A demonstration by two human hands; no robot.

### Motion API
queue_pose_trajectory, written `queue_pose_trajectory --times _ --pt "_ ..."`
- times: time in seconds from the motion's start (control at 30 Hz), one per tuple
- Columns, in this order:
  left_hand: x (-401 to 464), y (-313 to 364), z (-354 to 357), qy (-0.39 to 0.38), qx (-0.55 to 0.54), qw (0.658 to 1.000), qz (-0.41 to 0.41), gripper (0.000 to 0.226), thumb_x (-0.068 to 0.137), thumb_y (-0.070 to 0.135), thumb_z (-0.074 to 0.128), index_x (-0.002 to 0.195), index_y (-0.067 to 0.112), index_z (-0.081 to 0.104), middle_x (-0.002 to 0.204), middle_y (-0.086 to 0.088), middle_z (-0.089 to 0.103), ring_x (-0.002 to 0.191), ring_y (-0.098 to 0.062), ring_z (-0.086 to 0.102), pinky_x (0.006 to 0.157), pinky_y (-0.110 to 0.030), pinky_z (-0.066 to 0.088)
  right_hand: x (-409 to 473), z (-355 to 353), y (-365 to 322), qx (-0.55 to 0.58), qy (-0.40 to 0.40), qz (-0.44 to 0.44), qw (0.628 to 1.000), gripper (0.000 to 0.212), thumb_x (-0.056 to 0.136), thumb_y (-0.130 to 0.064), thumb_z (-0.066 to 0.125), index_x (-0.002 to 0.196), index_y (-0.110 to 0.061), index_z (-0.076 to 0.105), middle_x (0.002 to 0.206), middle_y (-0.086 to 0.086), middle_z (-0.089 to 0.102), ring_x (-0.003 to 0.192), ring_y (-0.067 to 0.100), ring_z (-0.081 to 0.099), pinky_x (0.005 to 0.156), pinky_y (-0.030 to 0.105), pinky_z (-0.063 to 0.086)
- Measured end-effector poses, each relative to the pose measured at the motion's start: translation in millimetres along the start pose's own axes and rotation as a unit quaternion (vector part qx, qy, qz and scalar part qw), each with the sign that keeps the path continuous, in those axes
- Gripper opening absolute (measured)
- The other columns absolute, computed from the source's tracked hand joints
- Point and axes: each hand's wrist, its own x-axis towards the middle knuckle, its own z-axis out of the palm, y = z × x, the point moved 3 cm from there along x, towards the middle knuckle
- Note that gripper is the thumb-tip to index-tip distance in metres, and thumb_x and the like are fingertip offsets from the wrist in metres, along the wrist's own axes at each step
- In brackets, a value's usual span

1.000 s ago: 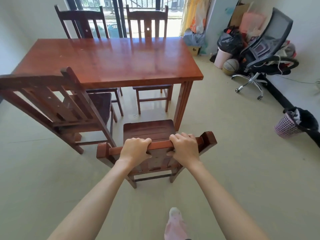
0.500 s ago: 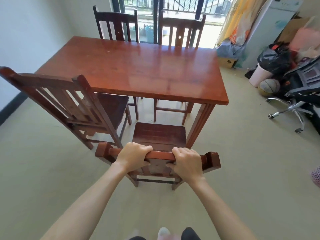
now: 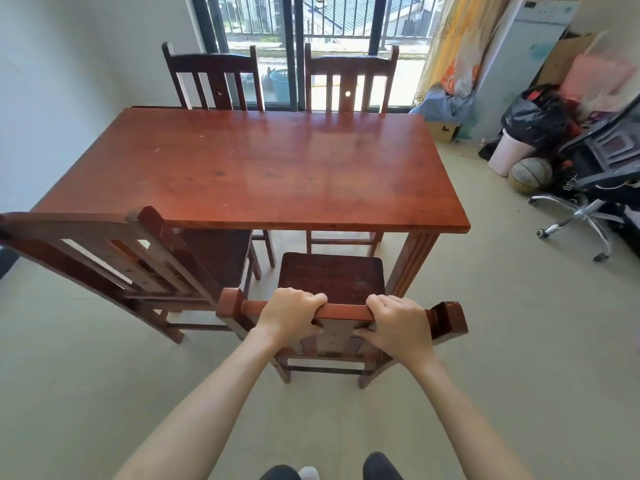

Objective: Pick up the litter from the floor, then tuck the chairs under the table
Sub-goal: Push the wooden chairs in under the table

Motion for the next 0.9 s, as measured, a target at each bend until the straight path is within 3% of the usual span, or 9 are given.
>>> queue_pose_trajectory --times 0.2,0.73,0.9 --pt "37.1 -30.7 -0.2 -0.007 -0.004 1.0 0.004 0.028 0.078 0.041 0.062 0.09 0.016 0.056 0.085 0.0 0.07 0.075 -0.023 0.064 0.067 -0.029 0.048 37.1 10.3 10.0 -0.005 0.0 0.023 1.0 0.047 0.047 -0.05 0.083 0.065 -0.018 0.053 0.053 -0.006 0.058 0.046 0.015 0.056 0.043 0.018 0.034" --pt "136.6 -52.8 -5.6 0.01 0.005 1.0 -0.015 0.03 0.078 0.04 0.063 0.095 0.016 0.055 0.09 -0.002 0.07 0.08 -0.025 0.064 0.062 -0.028 0.037 120.3 41.3 83.4 -0.003 -0.01 0.003 1.0 0.051 0.044 -0.05 0.084 0.066 -0.017 0.05 0.056 -0.005 0.06 0.051 0.017 0.059 0.043 0.026 0.043" --pt "153.3 -50.6 -8.8 0.017 0.007 1.0 -0.022 0.029 0.082 0.04 0.061 0.098 0.016 0.056 0.093 -0.001 0.07 0.081 -0.021 0.065 0.062 -0.024 0.035 134.3 44.6 99.9 0.004 -0.002 -0.014 1.0 0.049 0.045 -0.048 0.083 0.065 -0.018 0.051 0.055 -0.006 0.058 0.049 0.016 0.058 0.044 0.021 0.039"
